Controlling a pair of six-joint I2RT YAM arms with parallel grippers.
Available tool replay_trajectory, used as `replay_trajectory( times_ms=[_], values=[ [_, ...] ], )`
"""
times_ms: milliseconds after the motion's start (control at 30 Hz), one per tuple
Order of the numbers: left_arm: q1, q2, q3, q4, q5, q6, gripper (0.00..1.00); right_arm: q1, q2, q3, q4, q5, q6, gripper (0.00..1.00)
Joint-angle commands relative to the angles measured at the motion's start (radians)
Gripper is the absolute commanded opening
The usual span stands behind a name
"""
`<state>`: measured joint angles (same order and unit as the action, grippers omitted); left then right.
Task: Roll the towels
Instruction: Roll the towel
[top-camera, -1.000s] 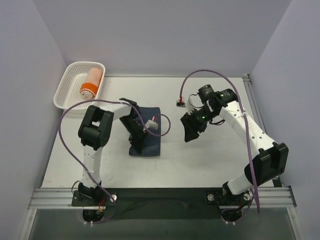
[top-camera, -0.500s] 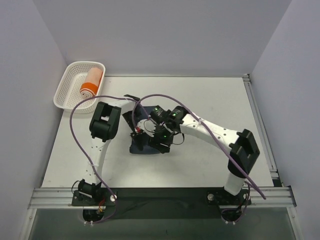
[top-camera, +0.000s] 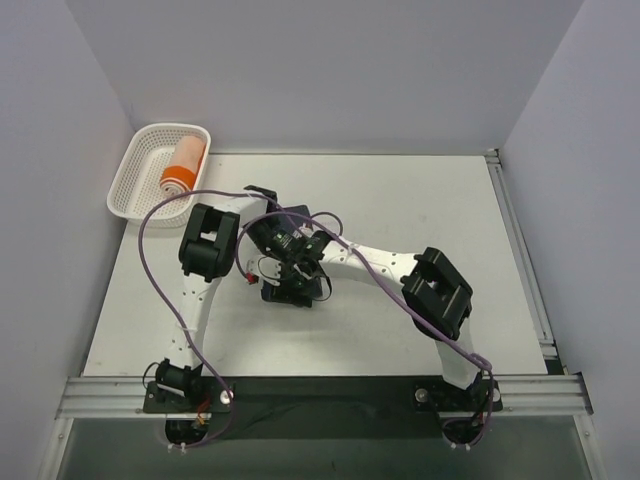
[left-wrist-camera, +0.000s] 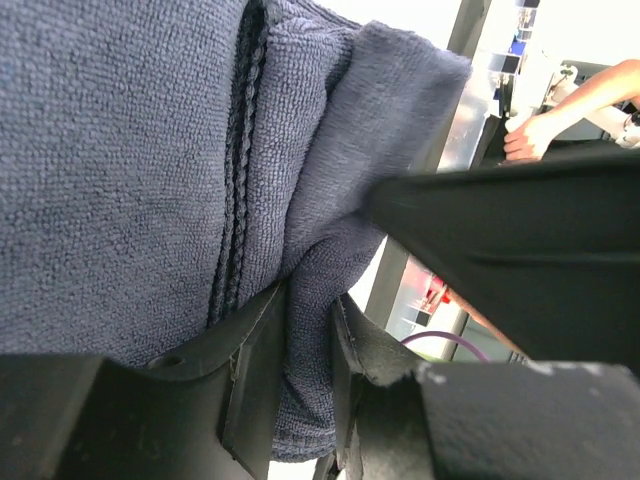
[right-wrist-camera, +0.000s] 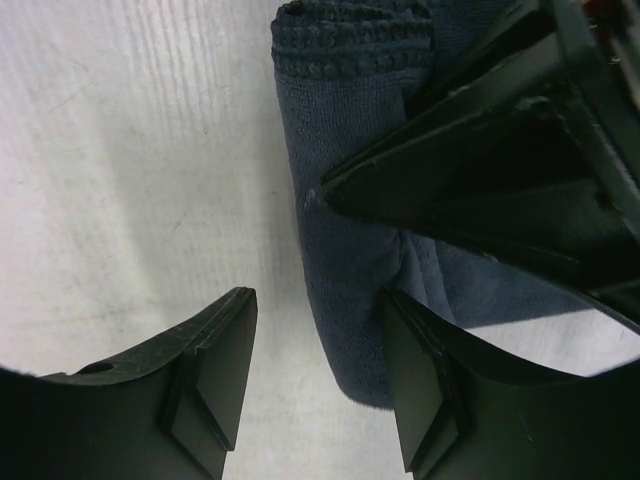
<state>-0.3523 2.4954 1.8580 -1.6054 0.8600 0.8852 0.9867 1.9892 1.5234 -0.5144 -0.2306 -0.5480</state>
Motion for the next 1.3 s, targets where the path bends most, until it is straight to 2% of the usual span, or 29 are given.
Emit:
replay_trajectory(
  times_ms=[0, 167, 267, 333, 400, 567, 700, 800, 1100, 1233, 1267],
  values=[
    [0.013, 0.079, 0.036, 0.042, -0.139, 0.121, 0.35, -0.011, 0.025, -0.075, 0.065, 0.045, -0.047, 0.52],
    [0.013, 0.085, 0.041, 0.025, -0.139, 0.147, 0.35, -0.011, 0.013, -0.147, 0.165, 0.103, -0.073, 0.5],
    [0.013, 0.088, 0.038, 0.024, -0.136, 0.158, 0.35, -0.013, 0.025, -0.158, 0.157, 0.088, -0.079, 0.32],
    [0.015, 0.082, 0.032, 0.024, -0.13, 0.162, 0.37, -0.013, 0.029, -0.17, 0.151, 0.071, -0.076, 0.31],
    [0.015, 0.066, 0.023, 0.024, -0.122, 0.179, 0.38, -0.02, 0.046, -0.172, 0.139, 0.037, -0.075, 0.23],
    [0.03, 0.014, -0.025, 0.03, -0.092, 0.199, 0.59, -0.068, 0.065, -0.122, 0.01, -0.174, -0.052, 0.0],
    [0.055, -0.073, -0.042, 0.064, -0.133, 0.193, 0.67, -0.098, 0.08, -0.091, -0.082, -0.321, -0.066, 0.0],
    [0.09, -0.107, 0.005, 0.076, -0.147, 0.175, 0.71, -0.098, 0.12, -0.051, -0.185, -0.36, -0.09, 0.0],
    [0.203, -0.121, 0.211, 0.062, -0.171, 0.097, 0.73, -0.099, 0.132, -0.062, -0.194, -0.355, -0.087, 0.0],
    [0.268, -0.135, 0.325, 0.091, -0.17, 0.041, 0.73, -0.099, 0.129, -0.066, -0.199, -0.346, -0.099, 0.0],
    [0.282, -0.147, 0.392, 0.097, -0.15, 0.035, 0.73, -0.1, 0.128, -0.066, -0.199, -0.351, -0.102, 0.0]
  ],
)
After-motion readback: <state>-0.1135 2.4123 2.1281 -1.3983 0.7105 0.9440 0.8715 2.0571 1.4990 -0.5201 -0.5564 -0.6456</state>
